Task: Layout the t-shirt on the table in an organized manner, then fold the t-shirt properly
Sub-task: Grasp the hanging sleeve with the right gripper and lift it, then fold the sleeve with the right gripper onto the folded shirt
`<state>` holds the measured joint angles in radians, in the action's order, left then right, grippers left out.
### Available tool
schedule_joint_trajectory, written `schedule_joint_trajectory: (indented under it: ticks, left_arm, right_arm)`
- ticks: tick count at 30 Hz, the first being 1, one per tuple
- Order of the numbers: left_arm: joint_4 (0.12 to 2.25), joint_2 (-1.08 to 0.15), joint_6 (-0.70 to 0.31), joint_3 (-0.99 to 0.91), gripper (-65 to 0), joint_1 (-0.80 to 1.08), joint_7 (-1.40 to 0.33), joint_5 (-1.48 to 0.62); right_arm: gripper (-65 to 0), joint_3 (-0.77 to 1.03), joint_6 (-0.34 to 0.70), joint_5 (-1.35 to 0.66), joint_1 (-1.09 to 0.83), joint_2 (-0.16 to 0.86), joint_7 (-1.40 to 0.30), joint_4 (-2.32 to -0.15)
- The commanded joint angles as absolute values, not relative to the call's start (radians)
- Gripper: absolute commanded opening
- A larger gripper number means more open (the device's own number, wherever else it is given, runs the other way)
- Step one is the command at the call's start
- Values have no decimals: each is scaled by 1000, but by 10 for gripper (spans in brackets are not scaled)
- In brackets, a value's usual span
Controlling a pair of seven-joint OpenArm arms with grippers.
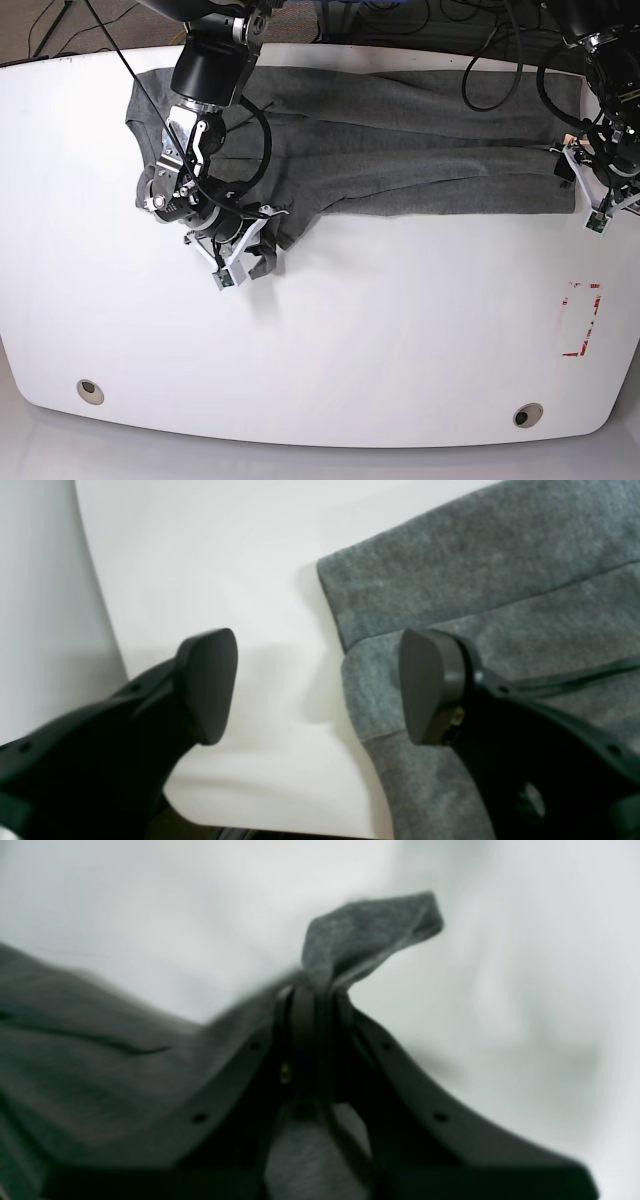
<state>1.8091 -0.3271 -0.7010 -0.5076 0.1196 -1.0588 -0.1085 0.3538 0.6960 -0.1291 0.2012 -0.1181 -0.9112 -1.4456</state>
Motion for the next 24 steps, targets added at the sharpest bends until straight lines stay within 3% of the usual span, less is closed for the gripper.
schedule_joint_trajectory:
  ticks: [1, 14, 24]
  left_arm:
    - [1824, -343, -698, -513, -186, 108, -1047, -108]
    - [1758, -335, -698, -499, -186, 82, -1046, -107]
    - [1673, -335, -698, -503, -186, 53, -1046, -107]
  right_arm:
    - [-633, 321, 698, -219, 203, -97, -918, -1518]
    - [-631, 209, 698, -748, 76, 73, -1113, -1724]
    - [-631, 101, 698, -1122, -84, 251, -1122, -1782]
